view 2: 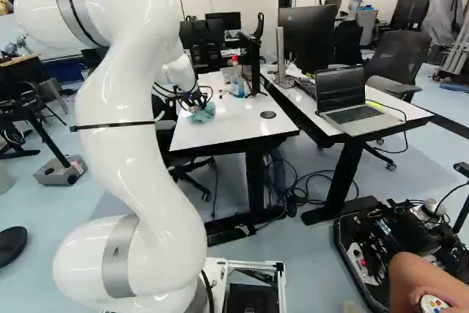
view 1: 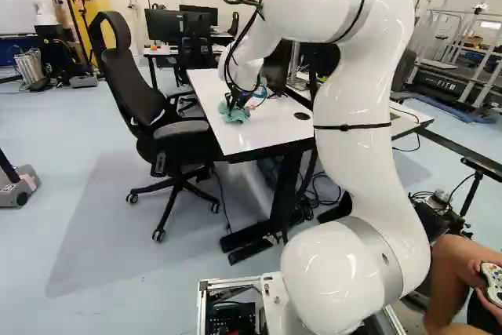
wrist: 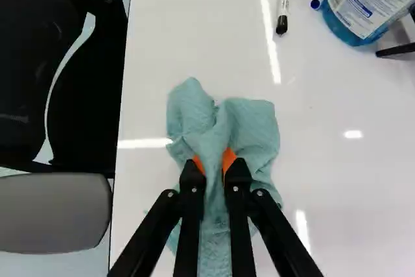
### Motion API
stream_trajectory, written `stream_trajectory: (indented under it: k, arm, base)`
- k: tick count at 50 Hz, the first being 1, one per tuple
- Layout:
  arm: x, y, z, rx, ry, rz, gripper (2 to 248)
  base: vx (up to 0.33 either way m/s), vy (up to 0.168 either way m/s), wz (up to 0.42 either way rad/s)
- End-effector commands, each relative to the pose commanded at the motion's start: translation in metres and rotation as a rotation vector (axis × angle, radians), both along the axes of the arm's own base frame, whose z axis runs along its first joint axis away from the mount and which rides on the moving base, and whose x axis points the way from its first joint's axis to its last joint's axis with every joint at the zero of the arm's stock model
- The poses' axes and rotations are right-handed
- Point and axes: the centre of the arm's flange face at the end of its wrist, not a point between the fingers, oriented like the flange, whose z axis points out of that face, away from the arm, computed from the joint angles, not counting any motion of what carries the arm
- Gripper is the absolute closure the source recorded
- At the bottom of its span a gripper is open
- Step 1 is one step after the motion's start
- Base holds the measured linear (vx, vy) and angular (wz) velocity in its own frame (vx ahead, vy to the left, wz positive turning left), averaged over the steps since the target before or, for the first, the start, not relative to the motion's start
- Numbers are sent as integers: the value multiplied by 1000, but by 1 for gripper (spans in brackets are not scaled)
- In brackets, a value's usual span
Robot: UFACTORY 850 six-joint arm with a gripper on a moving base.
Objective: Clean the table with the green towel
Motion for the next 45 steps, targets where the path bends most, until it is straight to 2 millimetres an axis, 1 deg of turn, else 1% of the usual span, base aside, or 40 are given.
stream_trajectory:
  k: [13, 22, 30, 45]
  arm:
    - [-24, 0, 2, -3, 16, 7, 204]
    - [-40, -5, 3, -5, 27, 5, 204]
    - [-50, -15, 3, -7, 34, -9, 204]
    - [-54, -40, 4, -7, 40, -51, 204]
  base:
    - [0, 0, 0]
    - [0, 0, 0]
    - [0, 0, 0]
    - [0, 0, 0]
